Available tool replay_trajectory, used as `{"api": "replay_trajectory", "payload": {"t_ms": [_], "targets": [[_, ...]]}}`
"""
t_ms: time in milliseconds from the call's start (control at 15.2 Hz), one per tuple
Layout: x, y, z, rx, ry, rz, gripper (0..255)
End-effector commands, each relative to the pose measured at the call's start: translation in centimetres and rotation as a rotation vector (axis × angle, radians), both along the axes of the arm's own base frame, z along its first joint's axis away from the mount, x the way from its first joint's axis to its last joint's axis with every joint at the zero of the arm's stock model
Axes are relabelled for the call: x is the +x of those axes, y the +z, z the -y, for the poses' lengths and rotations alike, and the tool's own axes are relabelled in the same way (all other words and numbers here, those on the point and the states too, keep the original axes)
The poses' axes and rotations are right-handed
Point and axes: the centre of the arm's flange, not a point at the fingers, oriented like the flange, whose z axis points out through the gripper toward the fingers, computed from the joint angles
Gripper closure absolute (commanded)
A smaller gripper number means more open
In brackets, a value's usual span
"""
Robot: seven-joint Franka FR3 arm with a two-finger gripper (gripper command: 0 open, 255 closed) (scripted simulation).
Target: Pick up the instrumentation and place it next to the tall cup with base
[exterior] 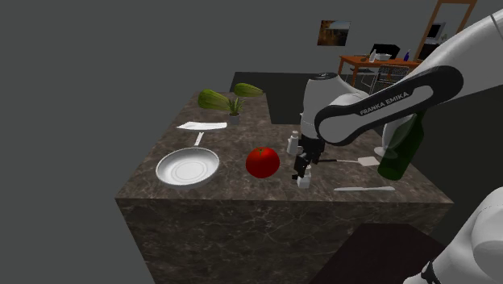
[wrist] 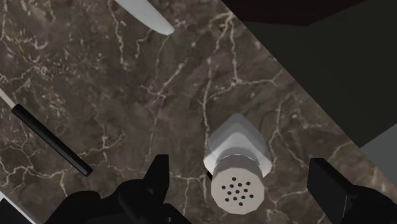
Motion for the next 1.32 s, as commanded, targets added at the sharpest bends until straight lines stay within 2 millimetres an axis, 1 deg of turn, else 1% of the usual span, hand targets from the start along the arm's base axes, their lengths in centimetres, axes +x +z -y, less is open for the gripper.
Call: {"api": "replay_trajectory", "payload": {"t_ms": [0,132,198,792,1254], "targets": [[0.0,0.0,0.0,0.0,0.0,0.0,0],[0.0,0.0,0.0,0.0,0.0,0.0,0],[0.0,0.0,0.0,0.0,0.0,0.0,255],[0.0,0.0,0.0,0.0,0.0,0.0,255],[0.0,3.7,0.0,0.0,0.0,0.0,255]]}}
